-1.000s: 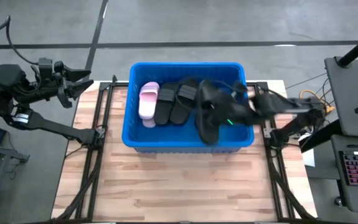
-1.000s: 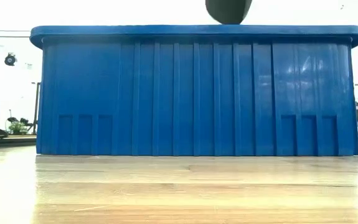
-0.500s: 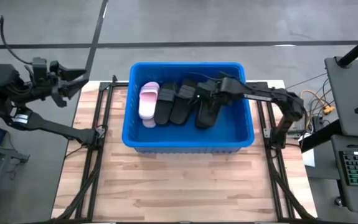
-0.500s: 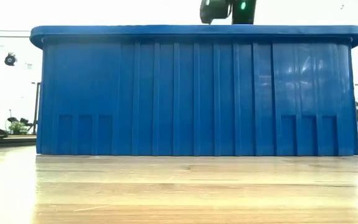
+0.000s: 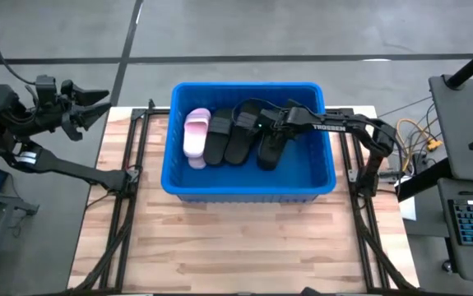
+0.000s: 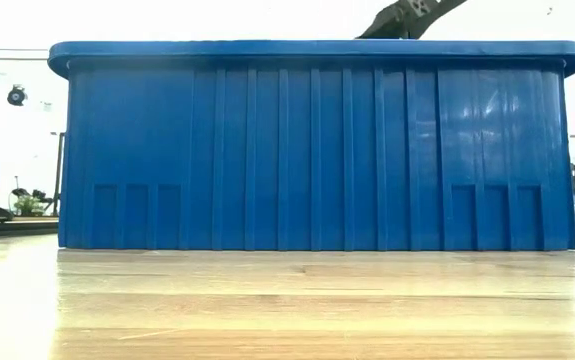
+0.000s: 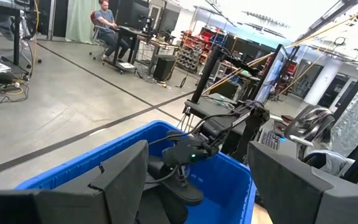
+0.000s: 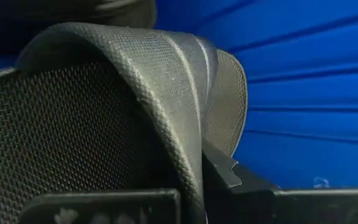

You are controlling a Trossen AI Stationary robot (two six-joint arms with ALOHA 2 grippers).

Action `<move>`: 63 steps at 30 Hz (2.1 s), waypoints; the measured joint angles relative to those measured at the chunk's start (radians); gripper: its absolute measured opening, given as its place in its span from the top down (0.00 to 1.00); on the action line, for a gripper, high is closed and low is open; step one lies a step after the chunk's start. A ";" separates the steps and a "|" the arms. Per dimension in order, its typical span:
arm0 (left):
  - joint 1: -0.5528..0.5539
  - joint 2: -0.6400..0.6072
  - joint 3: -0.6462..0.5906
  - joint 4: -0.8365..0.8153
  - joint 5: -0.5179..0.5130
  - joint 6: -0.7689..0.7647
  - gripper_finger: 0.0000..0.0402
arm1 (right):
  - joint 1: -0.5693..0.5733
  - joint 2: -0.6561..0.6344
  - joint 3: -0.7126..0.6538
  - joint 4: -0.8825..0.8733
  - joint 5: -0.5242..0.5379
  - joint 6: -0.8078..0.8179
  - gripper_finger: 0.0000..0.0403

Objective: Pick and place slides into bin
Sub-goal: Put the black slipper into the blue bin, then return to Home Position

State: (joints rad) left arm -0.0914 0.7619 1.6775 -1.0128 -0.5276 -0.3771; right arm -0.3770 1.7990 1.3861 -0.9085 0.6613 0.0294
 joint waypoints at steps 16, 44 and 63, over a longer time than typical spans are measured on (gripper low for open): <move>0.000 0.001 0.000 0.000 0.000 0.000 0.35 | -0.036 0.002 -0.061 0.157 0.011 -0.043 0.89; 0.000 0.001 0.000 0.000 0.000 0.000 0.35 | 0.027 0.002 0.410 -0.207 -0.040 -0.051 0.47; 0.000 -0.011 0.000 -0.060 0.001 0.070 0.35 | 0.494 -0.051 0.533 0.354 -0.558 0.028 0.69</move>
State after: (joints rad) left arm -0.0914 0.7507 1.6779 -1.0729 -0.5270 -0.3074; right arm 0.1168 1.7484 1.9189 -0.5547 0.1028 0.0573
